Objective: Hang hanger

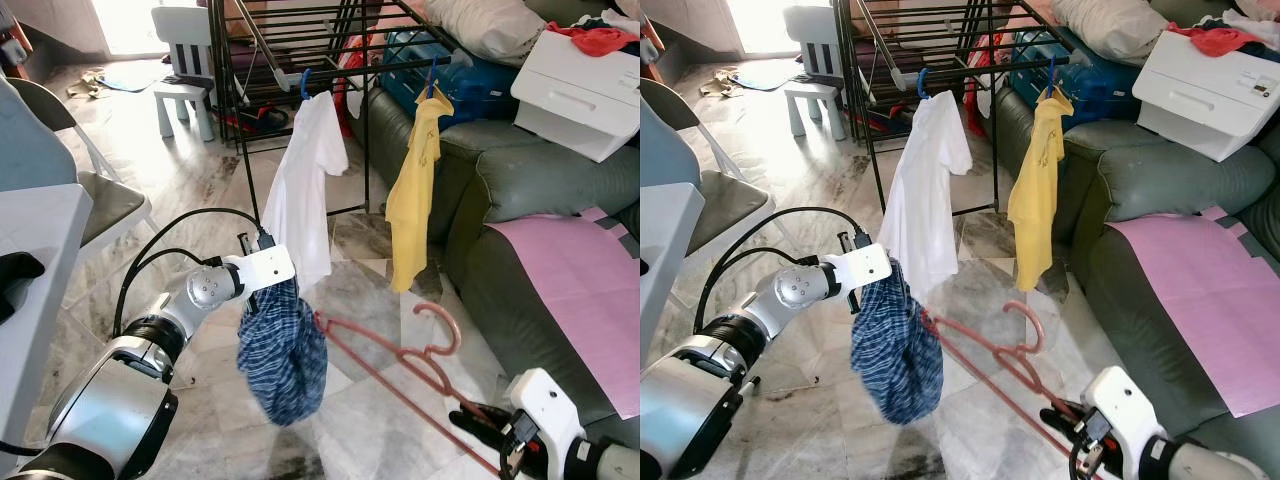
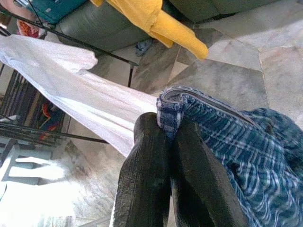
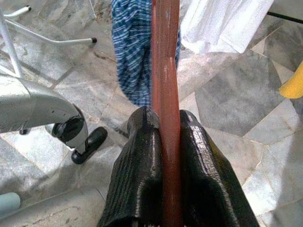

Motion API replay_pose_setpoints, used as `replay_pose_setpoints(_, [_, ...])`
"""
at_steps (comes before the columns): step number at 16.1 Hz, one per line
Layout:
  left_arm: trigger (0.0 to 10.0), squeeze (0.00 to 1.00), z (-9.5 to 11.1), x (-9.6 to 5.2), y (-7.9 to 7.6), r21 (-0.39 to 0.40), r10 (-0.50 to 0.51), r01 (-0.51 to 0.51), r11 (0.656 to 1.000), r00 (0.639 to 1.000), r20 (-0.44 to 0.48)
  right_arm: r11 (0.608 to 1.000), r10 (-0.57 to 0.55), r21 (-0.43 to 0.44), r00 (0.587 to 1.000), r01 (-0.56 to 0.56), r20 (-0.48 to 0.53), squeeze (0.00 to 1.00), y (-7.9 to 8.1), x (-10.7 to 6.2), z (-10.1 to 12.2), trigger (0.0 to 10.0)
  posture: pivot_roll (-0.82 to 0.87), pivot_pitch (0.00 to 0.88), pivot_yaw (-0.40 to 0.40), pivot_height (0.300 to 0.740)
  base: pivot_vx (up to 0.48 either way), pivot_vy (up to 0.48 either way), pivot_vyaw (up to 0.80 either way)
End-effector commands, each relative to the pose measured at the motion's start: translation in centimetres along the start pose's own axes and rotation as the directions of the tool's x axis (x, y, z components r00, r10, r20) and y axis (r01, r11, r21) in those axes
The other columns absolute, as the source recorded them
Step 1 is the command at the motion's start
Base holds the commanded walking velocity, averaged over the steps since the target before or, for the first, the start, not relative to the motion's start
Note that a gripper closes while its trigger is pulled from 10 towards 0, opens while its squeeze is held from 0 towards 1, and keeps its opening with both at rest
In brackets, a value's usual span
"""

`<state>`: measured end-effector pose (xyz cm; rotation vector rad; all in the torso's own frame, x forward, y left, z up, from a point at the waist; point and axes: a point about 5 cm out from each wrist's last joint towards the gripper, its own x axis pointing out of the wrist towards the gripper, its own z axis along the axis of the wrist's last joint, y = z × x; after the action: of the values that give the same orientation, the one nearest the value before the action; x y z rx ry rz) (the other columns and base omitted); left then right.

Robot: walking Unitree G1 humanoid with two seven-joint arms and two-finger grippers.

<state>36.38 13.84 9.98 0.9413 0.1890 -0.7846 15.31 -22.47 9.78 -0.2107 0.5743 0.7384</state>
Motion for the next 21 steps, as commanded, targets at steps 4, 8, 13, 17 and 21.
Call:
replay_pose_setpoints(4, [10.0, 0.0, 1.5, 0.2, 0.1, 0.048, -0.083, 0.079, 0.996, 0.993, 0.087, 1.0, 0.002, -0.028, 1.0, -0.002, 0.005, 0.0, 0.1, 0.1, 0.6, 10.0, 0.03, 0.0, -0.029, 0.74, 0.0, 0.0, 0.0])
replay_pose_setpoints(8, [10.0, 0.0, 2.4, -0.2, -0.6, 0.066, -0.155, 0.144, 0.987, 0.966, 0.209, 0.995, -0.068, -0.073, 0.998, 0.068, 0.001, 0.0, -1.2, 0.5, 0.7, 10.0, 0.03, 0.0, -0.041, 0.74, 0.0, 0.0, 0.0])
replay_pose_setpoints(13, [10.0, 0.0, 4.1, -0.4, -1.1, 0.078, -0.187, 0.17, 0.982, 0.916, 0.355, 0.99, -0.102, -0.101, 0.995, 0.103, 0.011, 0.0, -1.7, 1.0, 0.8, 10.0, 0.04, 0.0, -0.054, 0.74, 0.0, 0.0, 0.0])
replay_pose_setpoints(17, [10.0, 0.0, 7.7, 0.0, -2.0, 0.044, -0.111, 0.104, 0.994, 0.826, 0.552, 0.993, -0.093, -0.073, 0.996, 0.094, 0.017, 0.0, -1.6, 1.8, 0.3, 10.0, 0.04, 0.0, -0.061, 0.74, 0.0, 0.0, 0.0])
replay_pose_setpoints(21, [10.0, 0.0, 12.1, -0.4, -3.6, -0.054, -0.078, 0.178, 0.982, 0.655, 0.751, 0.983, -0.18, 0.025, 0.983, 0.179, 0.03, 0.0, -2.5, 2.9, -1.4, 10.0, 0.03, 0.0, -0.06, 0.74, 0.0, 0.0, 0.0])
